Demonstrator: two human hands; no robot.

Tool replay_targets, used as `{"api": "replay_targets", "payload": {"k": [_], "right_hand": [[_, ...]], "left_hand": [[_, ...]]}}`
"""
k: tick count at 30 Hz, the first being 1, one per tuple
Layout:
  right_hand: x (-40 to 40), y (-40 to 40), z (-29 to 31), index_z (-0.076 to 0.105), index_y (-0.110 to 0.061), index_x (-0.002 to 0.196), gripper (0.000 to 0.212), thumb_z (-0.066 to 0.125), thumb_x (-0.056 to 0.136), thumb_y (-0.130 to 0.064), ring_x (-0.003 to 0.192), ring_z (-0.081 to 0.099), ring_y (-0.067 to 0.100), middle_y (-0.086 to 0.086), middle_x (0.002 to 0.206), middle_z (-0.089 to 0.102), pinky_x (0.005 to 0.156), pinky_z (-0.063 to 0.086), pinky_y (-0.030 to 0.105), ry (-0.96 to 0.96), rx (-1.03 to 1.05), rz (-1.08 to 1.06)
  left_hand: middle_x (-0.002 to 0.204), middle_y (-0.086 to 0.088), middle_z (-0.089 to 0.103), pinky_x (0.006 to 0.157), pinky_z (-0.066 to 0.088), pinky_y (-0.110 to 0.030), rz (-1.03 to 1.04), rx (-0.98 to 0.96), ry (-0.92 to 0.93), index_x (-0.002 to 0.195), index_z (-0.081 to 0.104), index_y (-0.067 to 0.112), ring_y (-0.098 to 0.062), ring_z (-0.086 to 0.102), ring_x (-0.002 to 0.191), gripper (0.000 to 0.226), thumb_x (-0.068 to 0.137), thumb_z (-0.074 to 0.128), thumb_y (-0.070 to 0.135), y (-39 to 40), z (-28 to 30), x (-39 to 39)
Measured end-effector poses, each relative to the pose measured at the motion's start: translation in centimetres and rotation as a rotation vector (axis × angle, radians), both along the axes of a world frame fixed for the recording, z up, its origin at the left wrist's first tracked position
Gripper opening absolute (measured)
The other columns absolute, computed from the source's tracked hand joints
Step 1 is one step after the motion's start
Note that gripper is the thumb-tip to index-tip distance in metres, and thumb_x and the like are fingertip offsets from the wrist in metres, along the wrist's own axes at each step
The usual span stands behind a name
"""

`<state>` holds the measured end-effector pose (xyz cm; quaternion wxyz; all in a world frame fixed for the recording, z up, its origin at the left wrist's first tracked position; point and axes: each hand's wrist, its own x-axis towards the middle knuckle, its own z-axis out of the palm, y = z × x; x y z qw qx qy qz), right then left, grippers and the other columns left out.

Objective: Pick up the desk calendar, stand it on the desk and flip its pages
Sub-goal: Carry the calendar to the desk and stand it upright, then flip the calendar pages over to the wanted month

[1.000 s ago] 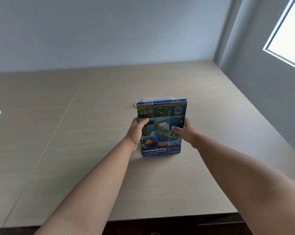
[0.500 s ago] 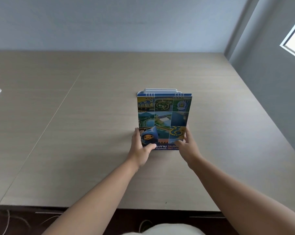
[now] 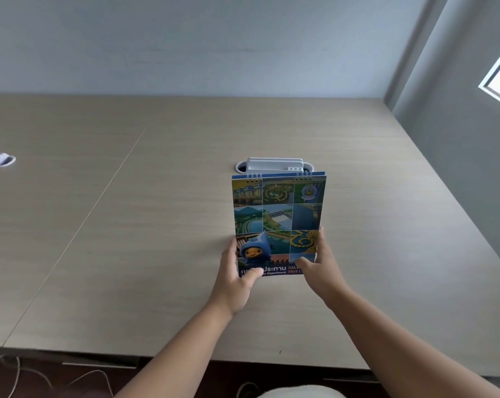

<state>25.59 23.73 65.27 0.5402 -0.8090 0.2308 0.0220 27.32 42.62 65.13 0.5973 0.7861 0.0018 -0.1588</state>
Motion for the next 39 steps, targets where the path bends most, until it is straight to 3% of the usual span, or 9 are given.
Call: {"api": "replay_targets", "payload": {"k": [7,13,18,23,26,29,34,37,39], "right_hand": [[-0.2,0.0,-0.2,0.016,-0.032,0.154,0.090,0.063,0.078,-0.023,0.144,0.033,0.019,-0.002,0.158,0.033,0.116,0.034,0.046,0.023,-0.042,-0.007],[-0.4,0.1,1.1,0.042,-0.043,0.116,0.053,0.057,0.076,-0.011,0.104,0.064,0.021,-0.001,0.115,0.065,0.091,0.055,0.047,-0.013,0.045,-0.064],[-0.5,-0.5,2.2,0.045,-0.027,0.128,0.044,0.057,0.087,-0.012,0.090,0.064,0.021,0.000,0.103,0.063,0.071,0.051,0.032,-0.004,0.128,-0.089],[-0.3,-1.4,3.2,0.050,-0.028,0.135,0.053,0.061,0.083,-0.021,0.098,0.060,0.024,0.006,0.125,0.053,0.083,0.056,0.045,-0.005,0.133,-0.146],[-0.3,-2.9,4.4,0.038,-0.016,0.146,0.058,0.060,0.092,-0.013,0.083,0.063,0.014,0.007,0.115,0.059,0.062,0.054,0.032,0.004,0.283,-0.136],[-1.0,-5.0,6.4,0.051,-0.007,0.135,0.046,0.062,0.091,-0.009,0.071,0.068,0.018,0.015,0.103,0.068,0.052,0.053,0.028,-0.010,0.339,-0.100],[-2.1,-5.9,13.0,0.060,-0.033,0.122,0.043,0.054,0.092,-0.003,0.058,0.072,0.028,0.020,0.087,0.075,0.050,0.059,0.035,-0.154,0.667,0.147],[-0.3,-5.7,16.6,0.076,-0.014,0.100,0.032,0.050,0.082,-0.008,0.063,0.072,0.020,0.010,0.084,0.077,0.054,0.058,0.026,-0.333,0.744,0.250],[1.7,-5.5,18.8,0.072,-0.010,0.091,0.029,0.047,0.079,-0.017,0.072,0.074,0.021,0.009,0.085,0.078,0.064,0.058,0.028,-0.370,0.841,0.250]], "left_hand": [[0.142,0.012,0.038,0.100,0.028,-0.021,0.033,-0.009,0.026,0.152,0.027,0.025,-0.003,0.035,0.127,0.075,0.088,0.066,0.017,-0.2,0.8,-0.5],[0.145,-0.001,0.048,0.096,0.041,-0.022,0.067,-0.067,0.097,0.149,0.033,0.017,-0.014,0.047,0.128,0.073,0.085,0.068,0.016,0.3,1.5,0.1],[0.124,-0.011,0.056,0.071,0.043,-0.018,0.134,-0.010,0.080,0.118,0.047,0.018,-0.017,0.058,0.103,0.036,0.088,0.066,0.026,0.4,1.6,0.0],[0.112,-0.004,0.067,0.088,0.052,-0.038,0.056,0.031,0.057,0.110,0.055,0.019,-0.023,0.064,0.105,0.021,0.097,0.053,0.035,0.1,3.0,0.2],[0.110,-0.005,0.069,0.088,0.058,-0.047,0.055,-0.015,0.062,0.106,0.054,0.025,-0.027,0.068,0.102,0.012,0.096,0.055,0.033,0.2,4.2,0.1],[0.108,-0.011,0.073,0.085,0.058,-0.052,0.080,-0.137,0.049,0.101,0.054,0.023,-0.028,0.072,0.096,0.013,0.093,0.063,0.022,0.9,6.3,0.6],[0.107,-0.018,0.068,0.072,0.059,-0.042,0.104,-0.508,0.094,0.123,0.044,0.019,-0.031,0.069,0.088,0.044,0.088,0.066,0.006,1.8,11.7,2.6],[0.081,-0.009,0.074,0.063,0.058,-0.029,0.107,-0.628,0.033,0.107,0.058,0.011,-0.019,0.072,0.069,0.015,0.094,0.058,0.017,1.9,15.2,4.3],[0.067,-0.008,0.072,0.059,0.058,-0.025,0.094,-0.742,-0.025,0.099,0.062,0.007,-0.016,0.069,0.057,0.030,0.103,0.039,0.024,2.2,17.0,5.6]]}}
